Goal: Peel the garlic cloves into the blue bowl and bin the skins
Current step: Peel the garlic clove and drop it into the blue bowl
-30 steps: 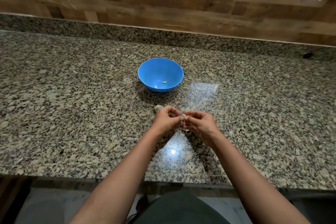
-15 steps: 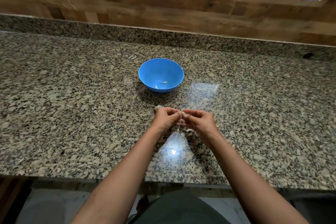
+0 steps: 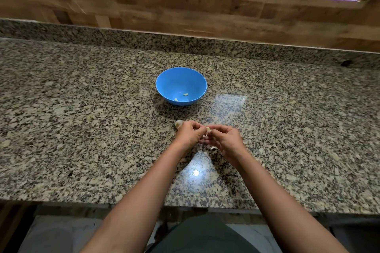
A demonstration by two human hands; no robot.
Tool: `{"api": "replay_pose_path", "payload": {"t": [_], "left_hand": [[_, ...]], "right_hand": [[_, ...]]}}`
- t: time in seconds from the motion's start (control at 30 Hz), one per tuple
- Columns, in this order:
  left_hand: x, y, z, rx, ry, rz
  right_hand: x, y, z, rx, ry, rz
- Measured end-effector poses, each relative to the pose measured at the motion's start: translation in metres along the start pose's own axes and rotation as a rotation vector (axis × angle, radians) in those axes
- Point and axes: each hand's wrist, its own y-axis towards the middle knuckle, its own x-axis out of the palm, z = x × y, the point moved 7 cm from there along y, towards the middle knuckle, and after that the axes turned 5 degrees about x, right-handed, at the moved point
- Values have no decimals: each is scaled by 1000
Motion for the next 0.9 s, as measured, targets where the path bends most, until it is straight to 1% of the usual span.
{"api": "replay_pose_path", "payload": {"t": [0.1, 0.2, 0.33, 0.47, 0.53, 0.67, 0.77, 0.9], "left_hand": [[0, 2, -7, -3, 26, 14], [1, 2, -11, -12, 53, 24], [0, 1, -10, -17, 23, 47], [-6, 1, -11, -15, 58, 95], [-4, 2, -13, -28, 0, 88], [5, 1, -16, -77, -261, 23], [6, 0, -16, -87, -297, 3], [7, 2, -20, -134, -305, 73]], "right_hand": [[-6, 3, 4, 17, 130, 32], [-9, 6, 6, 8, 177, 40], [-9, 7, 7, -7, 157, 34], [-12, 6, 6, -14, 108, 50], [-11, 4, 5, -39, 46, 47], [-9, 2, 3, -86, -18, 5], [-8, 2, 2, -116, -76, 0], [-4, -2, -2, -164, -120, 25]]}}
